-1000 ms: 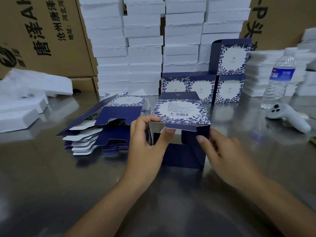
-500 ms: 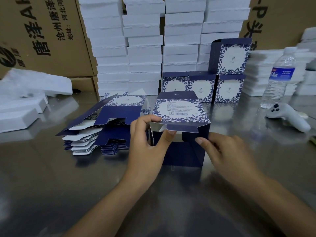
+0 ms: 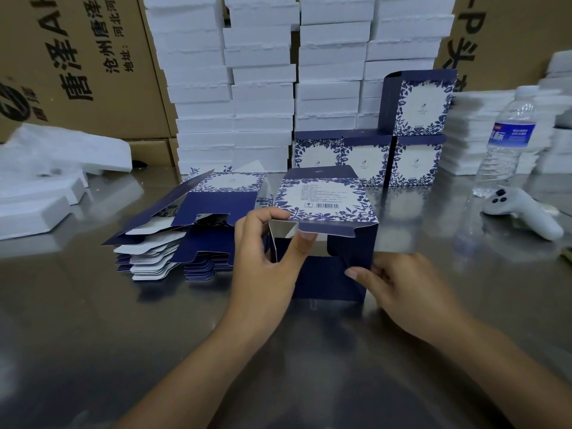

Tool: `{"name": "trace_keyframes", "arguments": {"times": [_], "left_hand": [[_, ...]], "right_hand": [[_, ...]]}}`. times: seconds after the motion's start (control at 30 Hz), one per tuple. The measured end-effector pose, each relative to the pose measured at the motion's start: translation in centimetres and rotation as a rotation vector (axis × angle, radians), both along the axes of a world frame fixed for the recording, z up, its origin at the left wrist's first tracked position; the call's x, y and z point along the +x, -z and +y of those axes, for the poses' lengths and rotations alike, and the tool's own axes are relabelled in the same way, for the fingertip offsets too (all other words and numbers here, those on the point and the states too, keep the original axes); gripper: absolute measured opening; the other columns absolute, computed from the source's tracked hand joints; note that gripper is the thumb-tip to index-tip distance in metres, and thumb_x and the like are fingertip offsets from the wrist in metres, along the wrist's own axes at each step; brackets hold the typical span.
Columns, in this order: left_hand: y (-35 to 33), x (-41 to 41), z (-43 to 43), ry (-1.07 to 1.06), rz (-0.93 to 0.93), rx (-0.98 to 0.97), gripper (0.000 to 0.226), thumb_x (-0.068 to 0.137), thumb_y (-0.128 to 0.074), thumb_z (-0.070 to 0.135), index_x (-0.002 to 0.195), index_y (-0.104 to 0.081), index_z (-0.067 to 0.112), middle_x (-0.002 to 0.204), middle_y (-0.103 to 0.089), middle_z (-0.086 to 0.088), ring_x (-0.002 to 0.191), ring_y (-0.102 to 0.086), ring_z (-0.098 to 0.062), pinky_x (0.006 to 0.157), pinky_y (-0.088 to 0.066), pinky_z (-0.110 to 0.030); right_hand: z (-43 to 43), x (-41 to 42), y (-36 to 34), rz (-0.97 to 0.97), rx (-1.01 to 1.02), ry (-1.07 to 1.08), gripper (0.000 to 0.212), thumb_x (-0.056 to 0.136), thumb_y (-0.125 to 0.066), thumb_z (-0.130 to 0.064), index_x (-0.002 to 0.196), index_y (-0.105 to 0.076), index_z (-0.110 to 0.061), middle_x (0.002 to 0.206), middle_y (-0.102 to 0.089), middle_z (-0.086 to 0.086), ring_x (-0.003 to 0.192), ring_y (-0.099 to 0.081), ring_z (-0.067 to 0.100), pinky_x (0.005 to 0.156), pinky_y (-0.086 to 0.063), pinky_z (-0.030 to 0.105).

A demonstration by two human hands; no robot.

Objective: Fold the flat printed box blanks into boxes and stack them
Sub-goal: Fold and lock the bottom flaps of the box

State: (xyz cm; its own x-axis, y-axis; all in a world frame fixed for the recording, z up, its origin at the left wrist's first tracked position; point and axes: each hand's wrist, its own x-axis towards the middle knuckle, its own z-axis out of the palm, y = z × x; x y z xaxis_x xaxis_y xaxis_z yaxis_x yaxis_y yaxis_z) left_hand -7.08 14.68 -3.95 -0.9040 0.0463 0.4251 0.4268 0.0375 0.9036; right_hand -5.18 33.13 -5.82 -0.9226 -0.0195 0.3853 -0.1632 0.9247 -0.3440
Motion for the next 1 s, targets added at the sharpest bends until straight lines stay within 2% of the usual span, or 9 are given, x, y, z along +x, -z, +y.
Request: {"name": "trace_keyframes", "arguments": {"times": [0.2, 0.37, 0.43, 0.5, 0.63, 0.77, 0.87, 1.0], "left_hand": [[-0.03, -0.03, 0.00, -0.001, -0.004, 0.006, 0.046, 0.057, -0.058, 0.066, 0.094, -0.051, 0.041, 0.119, -0.054, -0.004, 0.108, -0.055, -0.015, 0.087, -0.050, -0.036], [0.09, -0.19, 0.03, -0.003, -0.001, 0.015, 0.046, 0.058, -0.058, 0.065, 0.095, -0.050, 0.039, 0.119, -0.054, -0.005, 0.104, -0.056, -0.011, 0.081, -0.047, -0.026], [0.07, -0.20, 0.02, -0.005, -0.004, 0.024, 0.047, 0.057, -0.058, 0.064, 0.095, -0.051, 0.038, 0.119, -0.054, -0.003, 0.104, -0.056, -0.009, 0.082, -0.048, -0.026], [0.01, -0.21, -0.04, -0.009, -0.013, 0.032, 0.049, 0.057, -0.058, 0.064, 0.096, -0.051, 0.037, 0.120, -0.055, -0.003, 0.106, -0.057, -0.010, 0.086, -0.050, -0.031], [-0.11, -0.29, -0.16, -0.006, -0.030, 0.066, 0.053, 0.058, -0.059, 0.063, 0.099, -0.052, 0.029, 0.120, -0.055, -0.008, 0.108, -0.058, -0.015, 0.089, -0.050, -0.034], [-0.02, -0.40, -0.24, -0.020, -0.046, 0.076, 0.056, 0.058, -0.058, 0.066, 0.099, -0.052, 0.030, 0.120, -0.055, -0.007, 0.112, -0.056, -0.021, 0.090, -0.049, -0.038], [0.08, -0.54, -0.32, -0.034, -0.048, 0.091, 0.055, 0.057, -0.057, 0.069, 0.098, -0.052, 0.031, 0.118, -0.056, -0.005, 0.110, -0.057, -0.020, 0.084, -0.049, -0.034], [-0.15, -0.82, -0.60, -0.076, -0.028, 0.107, 0.054, 0.057, -0.054, 0.072, 0.092, -0.053, 0.032, 0.102, -0.061, 0.010, 0.092, -0.058, -0.005, 0.069, -0.044, -0.013]], "right_hand": [[0.20, 0.06, -0.11, -0.087, 0.072, 0.031, 0.050, 0.087, -0.051, -0.056, 0.056, -0.039, -0.019, 0.049, -0.040, -0.004, 0.052, -0.043, 0.015, 0.046, -0.025, 0.028], [-0.03, 0.04, 0.09, -0.057, 0.131, 0.048, 0.046, 0.091, -0.046, -0.054, 0.059, -0.041, -0.022, 0.052, -0.044, -0.006, 0.066, -0.056, 0.022, 0.052, -0.031, 0.032], [0.00, -0.08, 0.14, -0.048, 0.125, 0.052, 0.047, 0.089, -0.047, -0.055, 0.058, -0.040, -0.021, 0.051, -0.043, -0.006, 0.063, -0.052, 0.021, 0.051, -0.030, 0.032], [0.22, -0.11, 0.10, -0.062, 0.103, 0.035, 0.047, 0.088, -0.050, -0.057, 0.058, -0.040, -0.021, 0.052, -0.044, -0.006, 0.059, -0.047, 0.017, 0.049, -0.029, 0.027], [0.49, -0.04, 0.20, -0.092, 0.201, 0.007, 0.041, 0.088, -0.045, -0.059, 0.069, -0.050, -0.024, 0.068, -0.055, -0.008, 0.074, -0.055, 0.017, 0.051, -0.029, 0.025], [0.36, -0.20, 0.50, -0.037, 0.238, 0.028, 0.039, 0.091, -0.043, -0.057, 0.084, -0.061, -0.023, 0.084, -0.067, -0.007, 0.086, -0.061, 0.019, 0.064, -0.042, 0.031], [0.49, -0.34, 0.67, -0.014, 0.239, 0.034, 0.040, 0.090, -0.042, -0.059, 0.082, -0.060, -0.023, 0.083, -0.067, -0.006, 0.085, -0.061, 0.020, 0.064, -0.041, 0.030], [0.41, -0.22, 0.77, -0.008, 0.207, 0.021, 0.046, 0.088, -0.037, -0.064, 0.075, -0.055, -0.024, 0.074, -0.063, -0.008, 0.076, -0.059, 0.017, 0.058, -0.038, 0.030]]}}
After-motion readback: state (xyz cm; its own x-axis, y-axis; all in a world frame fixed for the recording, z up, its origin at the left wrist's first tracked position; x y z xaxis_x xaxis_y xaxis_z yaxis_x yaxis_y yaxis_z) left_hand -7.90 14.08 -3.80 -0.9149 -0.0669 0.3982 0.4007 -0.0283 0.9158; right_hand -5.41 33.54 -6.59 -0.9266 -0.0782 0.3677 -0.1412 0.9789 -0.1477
